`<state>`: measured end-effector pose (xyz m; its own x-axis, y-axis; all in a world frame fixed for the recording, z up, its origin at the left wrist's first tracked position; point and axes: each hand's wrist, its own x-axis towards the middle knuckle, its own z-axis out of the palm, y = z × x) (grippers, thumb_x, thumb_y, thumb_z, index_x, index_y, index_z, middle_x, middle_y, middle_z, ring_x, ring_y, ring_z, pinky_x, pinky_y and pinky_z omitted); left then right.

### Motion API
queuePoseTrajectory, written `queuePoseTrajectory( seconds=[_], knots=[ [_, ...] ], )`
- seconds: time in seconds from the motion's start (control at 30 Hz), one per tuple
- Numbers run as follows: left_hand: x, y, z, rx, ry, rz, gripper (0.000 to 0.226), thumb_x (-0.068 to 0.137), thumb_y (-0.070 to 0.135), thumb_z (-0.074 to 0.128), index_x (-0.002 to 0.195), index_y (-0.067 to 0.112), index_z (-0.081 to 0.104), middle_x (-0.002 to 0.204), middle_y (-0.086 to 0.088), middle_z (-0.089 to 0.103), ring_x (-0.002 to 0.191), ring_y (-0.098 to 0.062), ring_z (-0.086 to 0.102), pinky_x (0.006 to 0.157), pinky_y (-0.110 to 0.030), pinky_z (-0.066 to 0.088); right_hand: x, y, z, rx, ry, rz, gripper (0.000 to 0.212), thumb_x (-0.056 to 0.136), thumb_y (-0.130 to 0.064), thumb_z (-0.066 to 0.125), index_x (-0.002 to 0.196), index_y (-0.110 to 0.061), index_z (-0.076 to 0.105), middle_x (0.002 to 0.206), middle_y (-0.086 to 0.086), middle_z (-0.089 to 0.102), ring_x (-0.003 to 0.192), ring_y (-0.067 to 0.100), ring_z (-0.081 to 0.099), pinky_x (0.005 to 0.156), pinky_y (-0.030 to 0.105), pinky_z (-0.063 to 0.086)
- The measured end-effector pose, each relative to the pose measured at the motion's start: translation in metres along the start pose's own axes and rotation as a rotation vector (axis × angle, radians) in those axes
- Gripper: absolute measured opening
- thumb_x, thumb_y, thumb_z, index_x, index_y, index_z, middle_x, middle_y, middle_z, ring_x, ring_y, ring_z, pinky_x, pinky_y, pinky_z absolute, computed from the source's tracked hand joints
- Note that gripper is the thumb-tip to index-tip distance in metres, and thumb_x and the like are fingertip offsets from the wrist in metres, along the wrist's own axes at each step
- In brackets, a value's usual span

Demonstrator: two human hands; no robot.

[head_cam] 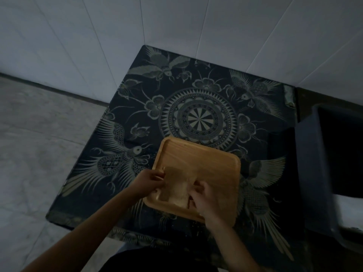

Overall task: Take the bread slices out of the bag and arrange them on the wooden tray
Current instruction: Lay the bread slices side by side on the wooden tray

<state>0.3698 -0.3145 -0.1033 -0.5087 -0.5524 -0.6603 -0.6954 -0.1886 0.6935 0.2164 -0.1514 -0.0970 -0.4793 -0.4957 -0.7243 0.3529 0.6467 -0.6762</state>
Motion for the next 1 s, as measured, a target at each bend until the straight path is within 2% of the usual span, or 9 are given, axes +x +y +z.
queuePoseTrajectory(
  seconds=[0.07, 0.13, 0.23, 0.4, 0.57, 0.67, 0.8, 0.93, 1.0],
  knots=[
    [0.001, -0.011, -0.006, 0.015, 0.023, -0.004, 0.030, 0.088, 0.006, 0.072, 0.119, 0.005, 0.070, 0.087, -0.004, 0.076, 0.068, -0.013, 0.070, 0.063, -0.026, 0.059, 0.004, 0.003, 0.013, -0.007, 0.002, 0.015, 0.037, 0.093, -0.044, 0.071, 0.125, -0.032, 0.056, 0.119, -0.007, 0.067, 0.106, 0.015, 0.067, 0.096, 0.044, 0.058],
    [0.004, -0.019, -0.010, 0.019, 0.032, -0.004, 0.033, 0.088, 0.005, 0.073, 0.120, 0.004, 0.070, 0.092, -0.011, 0.077, 0.074, -0.021, 0.073, 0.072, -0.035, 0.062, 0.010, 0.006, 0.023, -0.012, 0.017, 0.016, 0.036, 0.094, -0.043, 0.071, 0.123, -0.033, 0.053, 0.119, -0.009, 0.063, 0.106, 0.013, 0.065, 0.093, 0.040, 0.059],
    [0.009, -0.027, -0.012, 0.044, 0.066, 0.011, 0.031, 0.086, 0.006, 0.075, 0.117, 0.008, 0.072, 0.090, -0.009, 0.078, 0.081, -0.027, 0.077, 0.080, -0.044, 0.064, 0.021, 0.013, 0.033, -0.036, 0.059, 0.003, 0.037, 0.095, -0.036, 0.071, 0.126, -0.026, 0.053, 0.118, -0.006, 0.062, 0.104, 0.012, 0.064, 0.093, 0.040, 0.058],
    [0.009, -0.030, -0.011, 0.170, 0.134, 0.088, 0.019, 0.081, 0.012, 0.079, 0.099, 0.017, 0.080, 0.080, 0.002, 0.079, 0.072, -0.012, 0.076, 0.074, -0.036, 0.065, 0.032, 0.022, 0.036, -0.137, 0.084, -0.004, 0.031, 0.098, -0.028, 0.067, 0.124, -0.020, 0.053, 0.109, -0.002, 0.064, 0.097, 0.013, 0.066, 0.084, 0.037, 0.060],
    [0.007, -0.032, -0.011, 0.279, 0.196, 0.142, 0.013, 0.076, 0.017, 0.083, 0.087, 0.023, 0.080, 0.069, 0.017, 0.071, 0.065, 0.008, 0.067, 0.055, -0.004, 0.046, 0.031, 0.030, 0.037, -0.247, 0.109, -0.047, 0.033, 0.098, -0.029, 0.068, 0.127, -0.023, 0.054, 0.109, -0.004, 0.065, 0.097, 0.016, 0.067, 0.087, 0.044, 0.063],
    [0.007, -0.033, -0.012, 0.285, 0.190, 0.136, 0.012, 0.076, 0.015, 0.083, 0.084, 0.024, 0.080, 0.067, 0.016, 0.072, 0.065, 0.014, 0.067, 0.050, -0.001, 0.046, 0.029, 0.034, 0.041, -0.284, 0.133, -0.080, 0.035, 0.098, -0.029, 0.069, 0.129, -0.020, 0.055, 0.114, 0.003, 0.067, 0.098, 0.019, 0.069, 0.085, 0.047, 0.063],
    [0.010, -0.035, -0.014, 0.306, 0.190, 0.157, 0.012, 0.076, 0.016, 0.083, 0.085, 0.023, 0.080, 0.073, 0.012, 0.077, 0.064, 0.007, 0.070, 0.056, -0.006, 0.051, 0.028, 0.035, 0.044, -0.298, 0.130, -0.058, 0.035, 0.098, -0.027, 0.068, 0.130, -0.022, 0.054, 0.113, 0.001, 0.066, 0.096, 0.019, 0.069, 0.083, 0.048, 0.064],
    [0.010, -0.037, -0.014, 0.299, 0.200, 0.219, 0.012, 0.077, 0.014, 0.083, 0.088, 0.016, 0.082, 0.076, 0.007, 0.079, 0.067, 0.001, 0.073, 0.066, -0.025, 0.063, 0.029, 0.034, 0.043, -0.350, 0.124, -0.049, 0.034, 0.098, -0.029, 0.068, 0.128, -0.025, 0.054, 0.108, -0.005, 0.065, 0.090, 0.017, 0.070, 0.079, 0.049, 0.064],
    [0.009, -0.039, -0.013, 0.305, 0.208, 0.238, 0.011, 0.078, 0.015, 0.082, 0.089, 0.016, 0.082, 0.077, 0.007, 0.079, 0.069, 0.001, 0.073, 0.068, -0.028, 0.063, 0.030, 0.034, 0.042, -0.372, 0.112, -0.035, 0.033, 0.098, -0.028, 0.068, 0.128, -0.027, 0.052, 0.105, -0.008, 0.064, 0.088, 0.017, 0.070, 0.078, 0.050, 0.064]
  ],
)
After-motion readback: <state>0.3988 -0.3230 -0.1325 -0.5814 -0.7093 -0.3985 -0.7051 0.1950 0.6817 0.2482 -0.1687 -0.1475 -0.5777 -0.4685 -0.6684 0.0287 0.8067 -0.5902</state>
